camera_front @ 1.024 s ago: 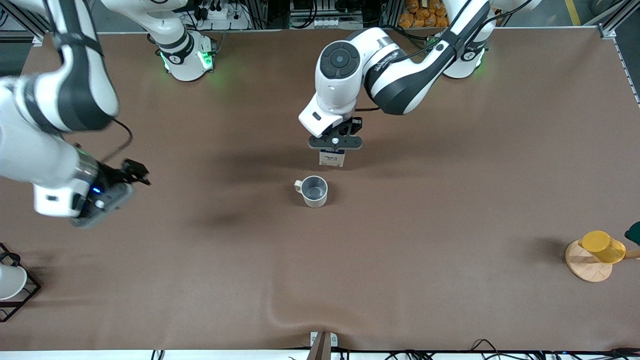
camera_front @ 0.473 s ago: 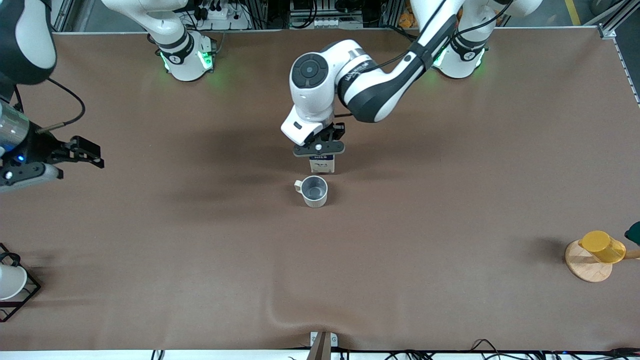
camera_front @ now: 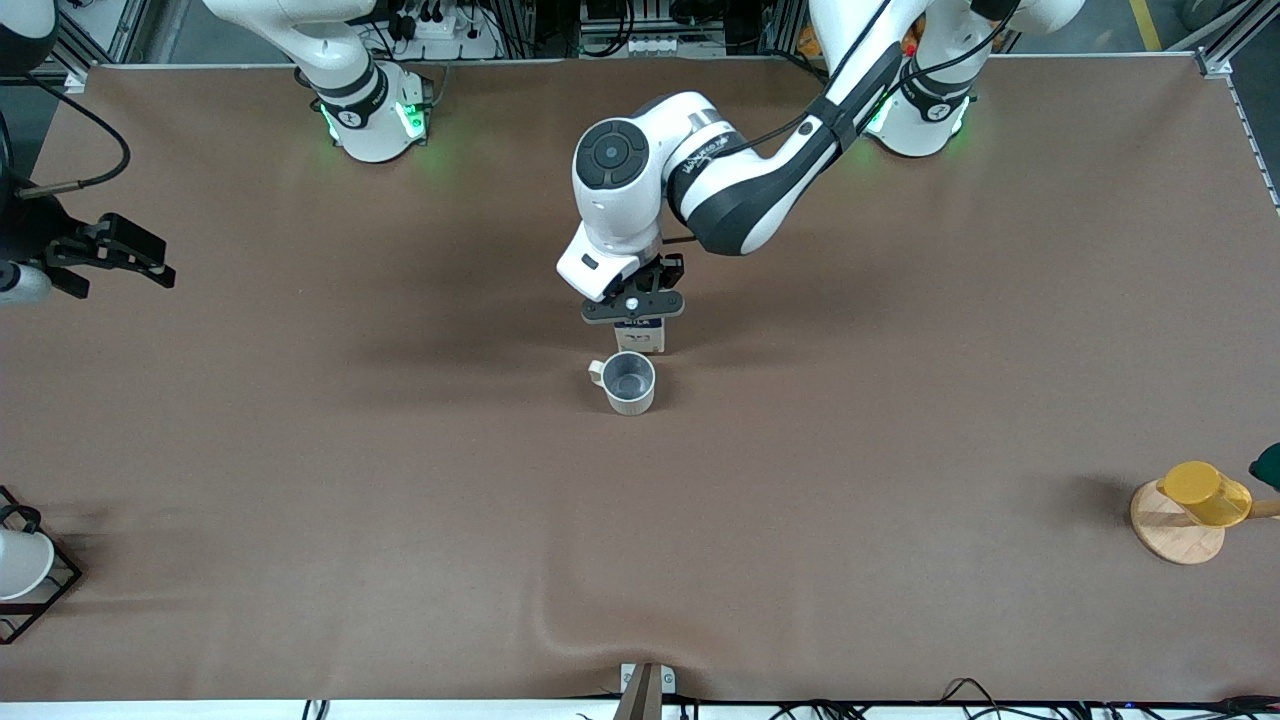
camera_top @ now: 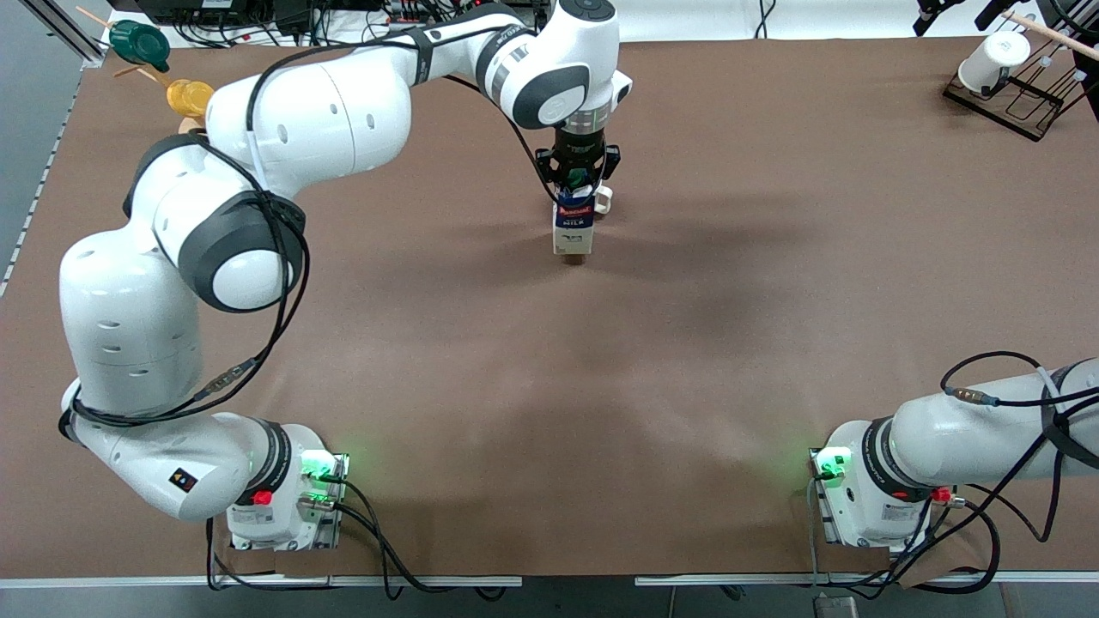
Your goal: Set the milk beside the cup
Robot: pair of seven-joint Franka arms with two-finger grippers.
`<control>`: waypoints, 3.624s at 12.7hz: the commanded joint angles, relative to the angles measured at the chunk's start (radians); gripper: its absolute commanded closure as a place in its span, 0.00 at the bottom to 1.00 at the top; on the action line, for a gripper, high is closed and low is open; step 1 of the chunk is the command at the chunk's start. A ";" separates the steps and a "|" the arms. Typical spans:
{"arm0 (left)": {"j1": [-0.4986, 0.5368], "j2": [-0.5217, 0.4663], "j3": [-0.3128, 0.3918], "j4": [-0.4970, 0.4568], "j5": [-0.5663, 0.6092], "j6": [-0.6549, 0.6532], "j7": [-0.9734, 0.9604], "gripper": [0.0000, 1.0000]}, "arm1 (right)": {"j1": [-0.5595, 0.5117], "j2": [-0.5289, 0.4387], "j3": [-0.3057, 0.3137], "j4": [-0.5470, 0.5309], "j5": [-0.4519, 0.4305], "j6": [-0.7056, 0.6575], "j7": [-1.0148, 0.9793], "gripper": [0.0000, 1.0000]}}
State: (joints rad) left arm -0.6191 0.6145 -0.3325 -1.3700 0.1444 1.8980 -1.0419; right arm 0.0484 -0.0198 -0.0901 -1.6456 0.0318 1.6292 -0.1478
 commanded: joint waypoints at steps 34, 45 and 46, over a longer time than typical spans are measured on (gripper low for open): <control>0.653 -0.470 0.009 -0.024 -0.042 -0.356 0.541 0.00 | -0.062 -0.049 0.013 0.029 -0.012 -0.129 0.100 0.00; 0.656 -0.667 0.205 -0.294 -0.154 -0.297 0.813 0.00 | -0.062 -0.045 0.013 0.029 -0.010 -0.127 0.100 0.00; 0.650 -0.664 0.205 -0.290 -0.154 -0.297 0.816 0.00 | -0.062 -0.045 0.013 0.029 -0.010 -0.127 0.099 0.00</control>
State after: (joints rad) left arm 0.0345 -0.0225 -0.1352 -1.6322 0.0093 1.5785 -0.2686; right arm 0.0024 -0.0535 -0.0903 -1.6097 0.0217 1.5066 -0.0635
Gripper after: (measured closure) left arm 0.000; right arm 0.000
